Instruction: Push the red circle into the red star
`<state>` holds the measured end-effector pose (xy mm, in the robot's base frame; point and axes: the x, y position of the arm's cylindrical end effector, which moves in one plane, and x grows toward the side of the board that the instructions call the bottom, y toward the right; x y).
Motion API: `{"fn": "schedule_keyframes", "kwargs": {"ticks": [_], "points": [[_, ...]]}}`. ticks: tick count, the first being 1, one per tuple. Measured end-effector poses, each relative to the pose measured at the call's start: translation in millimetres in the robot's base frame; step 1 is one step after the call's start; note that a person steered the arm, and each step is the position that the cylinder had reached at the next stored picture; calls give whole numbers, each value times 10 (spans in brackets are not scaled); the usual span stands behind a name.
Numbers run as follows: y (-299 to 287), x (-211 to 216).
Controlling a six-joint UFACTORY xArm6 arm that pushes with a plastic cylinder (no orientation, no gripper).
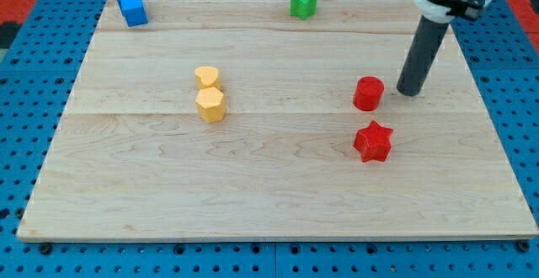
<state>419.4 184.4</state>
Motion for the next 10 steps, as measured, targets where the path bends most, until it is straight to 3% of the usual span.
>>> {"fn": "schedule_keyframes", "kwargs": {"ticks": [1,3,4,7,10], "points": [[-327,102],[-222,-423],[-567,-472],[-725,281],[-651,179]]}}
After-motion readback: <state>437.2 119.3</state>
